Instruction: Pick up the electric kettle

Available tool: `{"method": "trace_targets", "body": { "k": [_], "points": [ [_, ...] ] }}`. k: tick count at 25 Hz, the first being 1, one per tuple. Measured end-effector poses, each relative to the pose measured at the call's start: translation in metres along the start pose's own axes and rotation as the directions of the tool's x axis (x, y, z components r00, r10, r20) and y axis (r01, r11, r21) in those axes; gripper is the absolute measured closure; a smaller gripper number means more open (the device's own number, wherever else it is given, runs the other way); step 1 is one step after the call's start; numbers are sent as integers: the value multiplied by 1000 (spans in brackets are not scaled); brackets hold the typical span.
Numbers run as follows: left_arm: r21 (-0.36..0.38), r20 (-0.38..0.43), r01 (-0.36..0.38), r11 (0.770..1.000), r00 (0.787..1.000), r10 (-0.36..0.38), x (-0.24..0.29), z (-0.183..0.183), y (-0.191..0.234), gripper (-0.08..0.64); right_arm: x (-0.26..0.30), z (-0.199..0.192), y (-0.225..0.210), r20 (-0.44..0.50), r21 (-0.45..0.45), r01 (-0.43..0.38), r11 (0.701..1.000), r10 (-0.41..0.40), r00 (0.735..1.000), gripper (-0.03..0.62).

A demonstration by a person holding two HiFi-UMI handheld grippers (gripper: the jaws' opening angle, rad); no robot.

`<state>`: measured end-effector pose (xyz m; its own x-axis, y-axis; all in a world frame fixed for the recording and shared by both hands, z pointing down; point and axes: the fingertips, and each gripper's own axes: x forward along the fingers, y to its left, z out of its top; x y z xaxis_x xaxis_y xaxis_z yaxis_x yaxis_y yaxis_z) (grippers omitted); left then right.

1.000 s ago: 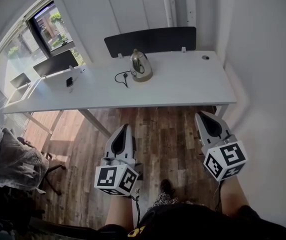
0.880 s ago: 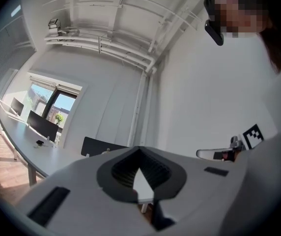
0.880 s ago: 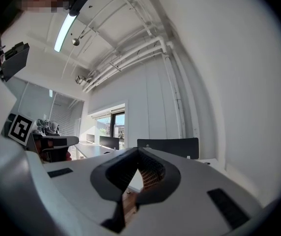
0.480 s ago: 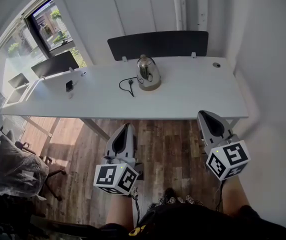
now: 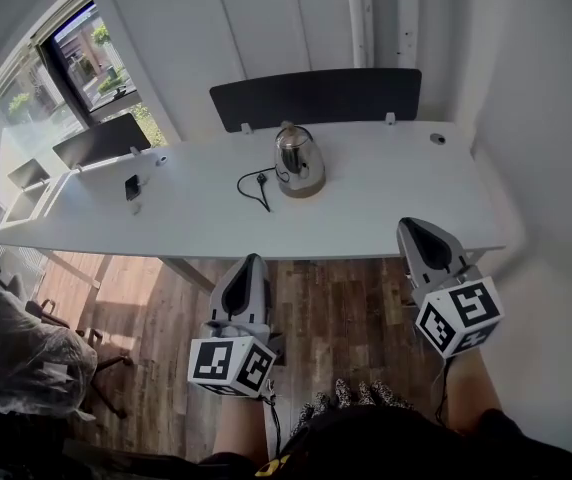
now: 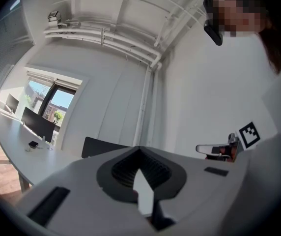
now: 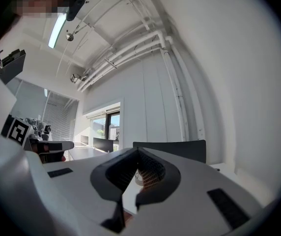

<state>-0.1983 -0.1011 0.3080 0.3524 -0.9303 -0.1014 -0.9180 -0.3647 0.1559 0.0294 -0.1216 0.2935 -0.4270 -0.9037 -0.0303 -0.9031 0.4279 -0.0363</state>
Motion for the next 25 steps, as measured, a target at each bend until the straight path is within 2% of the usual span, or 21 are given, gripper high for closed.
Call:
{"method": "trace_targets", "body": {
  "k": [16, 25],
  "points": [
    [4, -30, 1, 1000, 1000, -1, 42, -12, 14, 558, 42, -4, -26, -6, 16, 10, 1000, -10, 1000, 587],
    [1, -9, -79, 997, 997, 79, 94, -9, 30, 558, 100, -4, -66, -4, 19, -42, 999, 42, 999, 587]
  ]
}}
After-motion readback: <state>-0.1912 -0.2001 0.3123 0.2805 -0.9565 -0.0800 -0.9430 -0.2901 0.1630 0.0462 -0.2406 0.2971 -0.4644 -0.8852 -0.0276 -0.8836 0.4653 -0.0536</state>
